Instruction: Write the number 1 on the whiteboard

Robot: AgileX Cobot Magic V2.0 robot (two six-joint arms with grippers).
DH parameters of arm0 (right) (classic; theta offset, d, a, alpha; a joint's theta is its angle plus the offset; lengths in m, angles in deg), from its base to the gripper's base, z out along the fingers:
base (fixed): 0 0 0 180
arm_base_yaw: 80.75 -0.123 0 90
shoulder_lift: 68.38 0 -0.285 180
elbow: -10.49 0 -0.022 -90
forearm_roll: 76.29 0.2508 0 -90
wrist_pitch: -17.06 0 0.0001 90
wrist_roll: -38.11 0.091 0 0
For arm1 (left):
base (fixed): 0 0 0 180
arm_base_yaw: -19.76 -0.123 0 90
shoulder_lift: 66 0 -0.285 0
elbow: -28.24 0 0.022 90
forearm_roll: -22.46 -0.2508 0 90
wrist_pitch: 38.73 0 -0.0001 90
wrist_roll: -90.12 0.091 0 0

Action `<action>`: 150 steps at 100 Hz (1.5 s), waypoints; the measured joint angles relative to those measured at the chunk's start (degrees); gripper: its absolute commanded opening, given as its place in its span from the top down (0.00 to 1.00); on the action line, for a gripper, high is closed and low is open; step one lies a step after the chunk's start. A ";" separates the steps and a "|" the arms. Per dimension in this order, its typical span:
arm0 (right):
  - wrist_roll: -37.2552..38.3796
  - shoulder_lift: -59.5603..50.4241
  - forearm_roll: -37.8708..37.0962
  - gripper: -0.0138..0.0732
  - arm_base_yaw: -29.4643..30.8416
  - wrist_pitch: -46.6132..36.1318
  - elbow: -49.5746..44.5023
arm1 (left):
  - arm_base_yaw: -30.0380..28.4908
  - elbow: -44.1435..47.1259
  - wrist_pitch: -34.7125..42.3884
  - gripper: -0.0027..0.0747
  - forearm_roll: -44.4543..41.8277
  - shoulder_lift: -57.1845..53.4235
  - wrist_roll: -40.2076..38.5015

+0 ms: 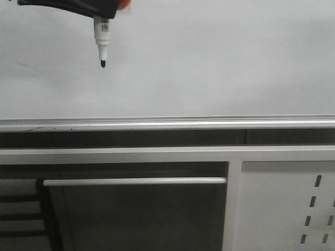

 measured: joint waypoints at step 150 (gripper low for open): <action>-3.98 43.60 -7.66 0.41 -27.52 25.43 43.21 | 10.89 -0.60 -5.04 0.99 -12.52 6.99 -2.16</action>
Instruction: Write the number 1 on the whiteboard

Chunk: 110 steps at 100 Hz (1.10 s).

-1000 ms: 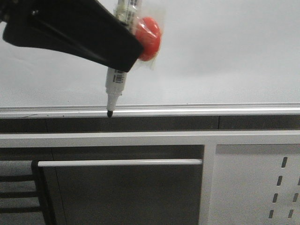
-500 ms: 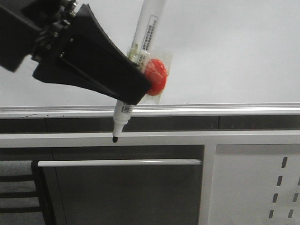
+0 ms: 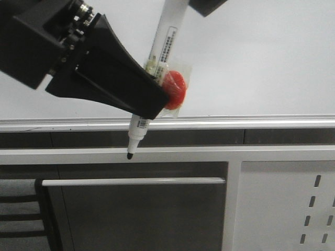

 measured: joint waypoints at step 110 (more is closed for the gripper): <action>-0.45 1.10 0.62 0.91 0.00 -1.08 0.00 | 0.00 0.00 -0.42 0.31 0.03 -0.32 -0.54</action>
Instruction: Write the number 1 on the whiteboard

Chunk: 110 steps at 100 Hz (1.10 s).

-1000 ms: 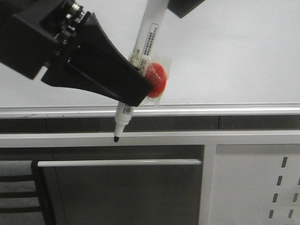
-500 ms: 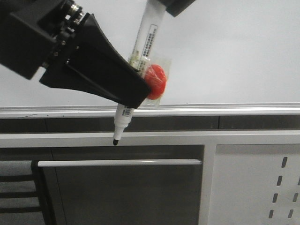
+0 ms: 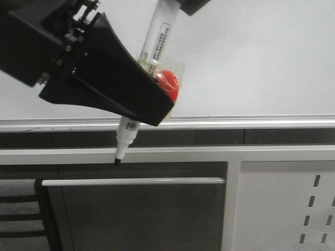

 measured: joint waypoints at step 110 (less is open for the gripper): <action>0.14 -37.49 -0.49 0.90 -6.71 -59.14 -34.79 | -24.55 8.77 10.89 0.99 8.14 -35.85 -15.43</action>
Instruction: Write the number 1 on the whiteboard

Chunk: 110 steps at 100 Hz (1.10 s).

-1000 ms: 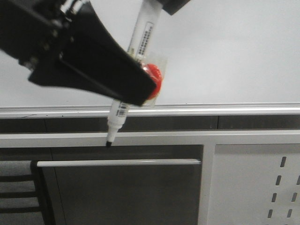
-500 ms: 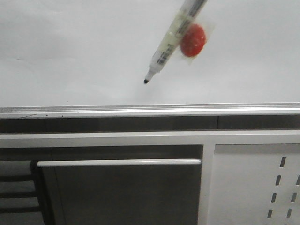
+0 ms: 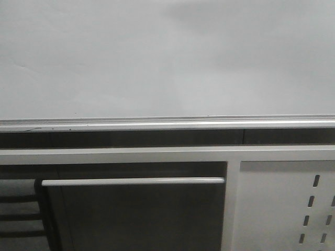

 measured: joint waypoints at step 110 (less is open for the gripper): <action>0.00 11.84 -3.19 0.90 -1.24 4.36 1.92 | 0.00 0.74 3.11 0.99 0.84 -0.89 -0.09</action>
